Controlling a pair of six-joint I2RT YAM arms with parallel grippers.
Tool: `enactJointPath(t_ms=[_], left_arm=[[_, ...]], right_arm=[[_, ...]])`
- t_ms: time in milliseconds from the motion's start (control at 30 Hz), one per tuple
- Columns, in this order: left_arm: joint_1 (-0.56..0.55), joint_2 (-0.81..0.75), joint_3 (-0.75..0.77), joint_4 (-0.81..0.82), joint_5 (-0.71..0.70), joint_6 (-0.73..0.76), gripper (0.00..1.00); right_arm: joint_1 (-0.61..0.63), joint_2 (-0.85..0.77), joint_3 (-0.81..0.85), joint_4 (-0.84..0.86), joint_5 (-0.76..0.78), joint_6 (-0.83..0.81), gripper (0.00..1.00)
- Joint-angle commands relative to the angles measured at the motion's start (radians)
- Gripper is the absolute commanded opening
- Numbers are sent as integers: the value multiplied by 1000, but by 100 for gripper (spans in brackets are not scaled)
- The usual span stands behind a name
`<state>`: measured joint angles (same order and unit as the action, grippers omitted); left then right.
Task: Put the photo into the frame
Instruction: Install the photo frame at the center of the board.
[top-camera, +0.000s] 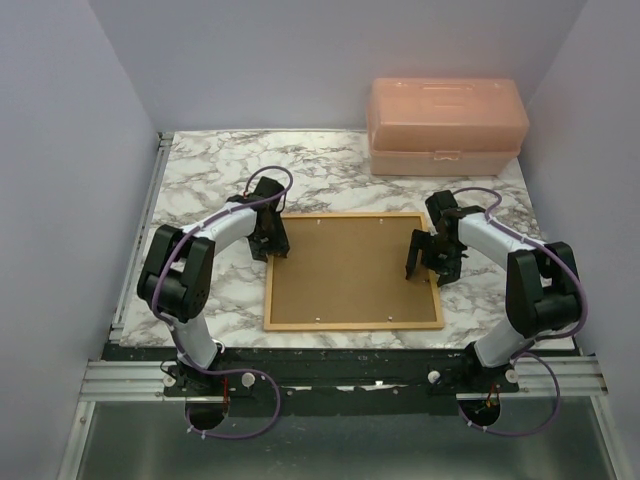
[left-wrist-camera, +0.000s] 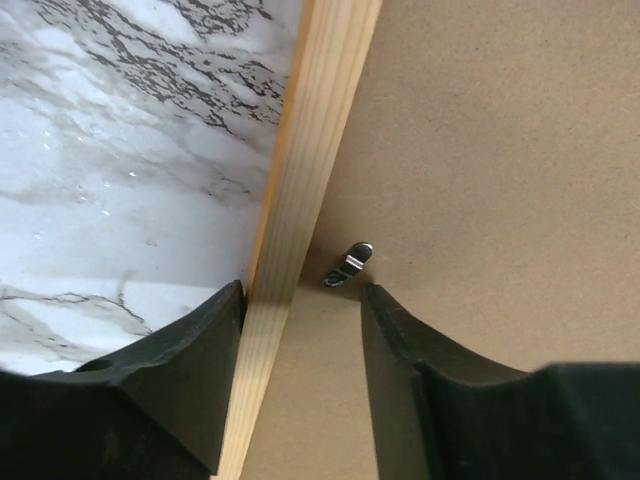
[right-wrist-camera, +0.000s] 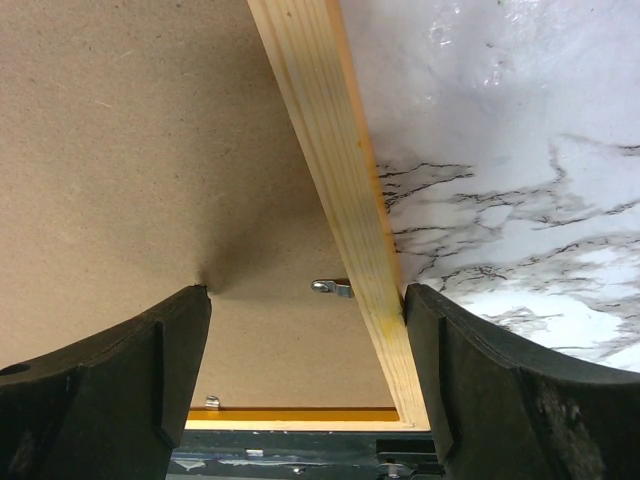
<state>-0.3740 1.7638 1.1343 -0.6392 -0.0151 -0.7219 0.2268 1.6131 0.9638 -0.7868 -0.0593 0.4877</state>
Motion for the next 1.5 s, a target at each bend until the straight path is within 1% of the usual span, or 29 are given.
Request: enactJointPath(t_ms=[0,67,200,233,433,467,500,567,600,667,733,933,1200,1333,1467], left_arm=[[3,44,28,11,-31,16,43],[4,54,30,13,-32,12,33],[4,70,33,22,-26,12,5],[4,74,34,24,-26,13,1],[5,45,9,42,-17,29,0],[4,27,2,40,-20,29,0],[4,14,-3,36,-23,27,9],[4,-24,-16,33,-23,24,38],[4,-43,-24,33,-21,20,48],[4,-74,-37,38,-16,16,57],[4,-85,-37,42,-9,17,61],[4,-22,33,14,-23,27,63],[4,59,68,12,-54,19,63],[4,91,67,22,-55,19,59],[3,99,60,36,-62,8,48]], right_arm=[[-4,19,13,38,-61,-4,85],[-3,19,10,41,-65,-4,85],[-2,19,1,46,-67,-7,85],[-3,19,1,46,-68,-7,85],[-2,19,4,45,-66,-6,85],[-3,18,4,46,-65,-6,85],[-3,19,4,46,-66,-6,85],[-2,21,4,46,-66,-6,85],[-2,21,5,45,-67,-6,85],[-3,21,3,47,-70,-6,85],[-2,22,4,49,-71,-5,85],[-2,25,1,52,-75,-6,85],[-3,33,-8,58,-74,-10,85],[-2,35,-7,57,-73,-12,85],[-3,40,-5,60,-76,-13,85]])
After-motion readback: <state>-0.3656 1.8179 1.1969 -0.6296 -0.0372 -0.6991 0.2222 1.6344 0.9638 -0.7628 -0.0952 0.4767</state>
